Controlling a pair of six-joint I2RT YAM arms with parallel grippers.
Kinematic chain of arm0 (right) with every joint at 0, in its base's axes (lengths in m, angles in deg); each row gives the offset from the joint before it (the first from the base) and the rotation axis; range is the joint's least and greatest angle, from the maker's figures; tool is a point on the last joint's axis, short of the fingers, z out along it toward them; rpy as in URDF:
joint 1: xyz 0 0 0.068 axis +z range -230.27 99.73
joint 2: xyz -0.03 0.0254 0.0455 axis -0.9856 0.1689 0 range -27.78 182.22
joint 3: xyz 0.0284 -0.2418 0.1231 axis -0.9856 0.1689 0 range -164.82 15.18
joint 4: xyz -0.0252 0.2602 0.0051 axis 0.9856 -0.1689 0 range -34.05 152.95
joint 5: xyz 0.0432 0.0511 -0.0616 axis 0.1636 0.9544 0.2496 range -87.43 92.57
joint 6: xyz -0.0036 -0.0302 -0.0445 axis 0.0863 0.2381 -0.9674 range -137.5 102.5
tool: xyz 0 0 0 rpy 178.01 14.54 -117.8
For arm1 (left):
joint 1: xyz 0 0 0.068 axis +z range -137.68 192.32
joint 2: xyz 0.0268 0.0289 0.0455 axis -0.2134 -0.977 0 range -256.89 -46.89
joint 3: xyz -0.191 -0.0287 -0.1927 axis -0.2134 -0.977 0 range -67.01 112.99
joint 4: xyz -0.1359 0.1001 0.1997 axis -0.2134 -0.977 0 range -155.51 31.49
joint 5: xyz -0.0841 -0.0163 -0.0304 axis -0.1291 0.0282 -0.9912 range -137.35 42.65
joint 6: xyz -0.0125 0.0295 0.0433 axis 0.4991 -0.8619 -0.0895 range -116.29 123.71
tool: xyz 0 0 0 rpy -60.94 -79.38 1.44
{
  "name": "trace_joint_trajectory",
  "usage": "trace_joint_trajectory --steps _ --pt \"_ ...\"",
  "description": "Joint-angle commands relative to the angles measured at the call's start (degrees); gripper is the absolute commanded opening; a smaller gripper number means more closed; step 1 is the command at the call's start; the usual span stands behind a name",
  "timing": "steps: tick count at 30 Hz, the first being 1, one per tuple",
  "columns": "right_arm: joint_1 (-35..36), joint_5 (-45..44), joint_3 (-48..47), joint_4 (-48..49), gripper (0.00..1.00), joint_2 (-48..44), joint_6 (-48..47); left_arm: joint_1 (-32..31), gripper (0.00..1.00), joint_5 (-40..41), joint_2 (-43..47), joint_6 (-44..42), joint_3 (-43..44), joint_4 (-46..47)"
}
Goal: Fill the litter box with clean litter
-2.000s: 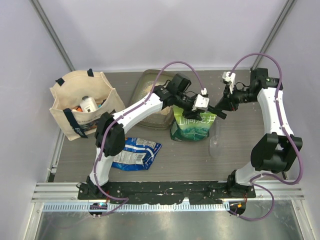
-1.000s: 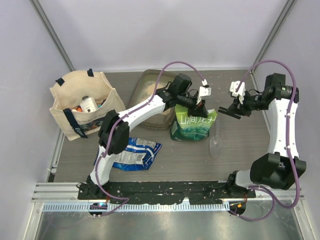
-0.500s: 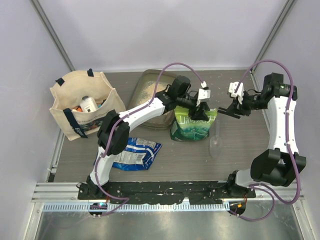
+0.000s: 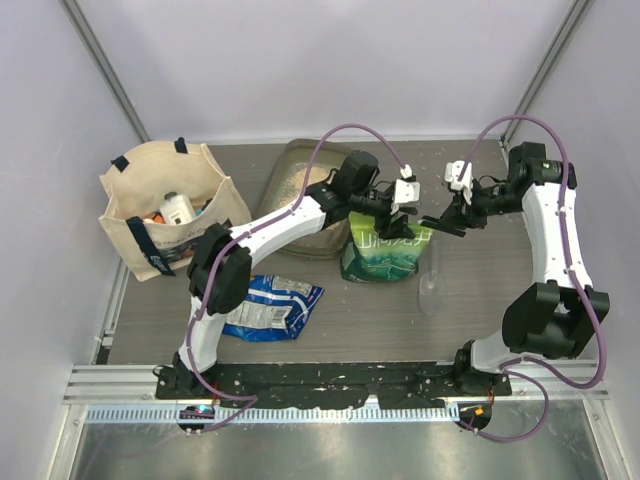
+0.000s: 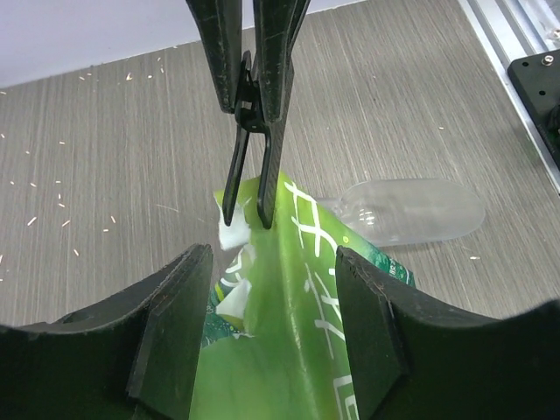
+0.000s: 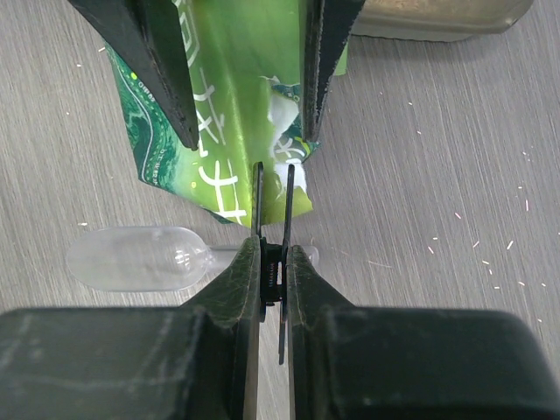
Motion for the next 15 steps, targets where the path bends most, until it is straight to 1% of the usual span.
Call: trace_joint_trajectory --steps 1,7,8,10,13,15 --pt "0.46 -0.55 -1.8 -0.44 0.01 2.27 -1.92 -0.28 0.62 1.39 4.34 -1.75 -0.5 1.85" --pt "0.46 0.41 -5.05 -0.88 0.01 5.7 -2.19 -0.2 0.59 4.64 8.65 -4.56 -7.35 8.26" --pt "0.46 0.76 -5.67 -0.88 0.01 6.58 -1.93 -0.28 0.56 4.47 9.0 -5.09 -7.79 8.18" --pt "0.46 1.55 -7.51 -1.05 0.02 7.29 -1.83 -0.28 0.54 3.68 9.44 -5.44 -7.97 6.96" --pt "1.07 1.38 -7.96 -3.69 0.01 7.82 -4.55 -0.28 0.52 2.45 8.92 -5.18 -6.57 4.32" --pt "1.42 1.38 -7.61 -6.22 0.02 7.91 -6.83 -0.28 0.51 2.09 8.3 -4.39 -5.95 4.14"
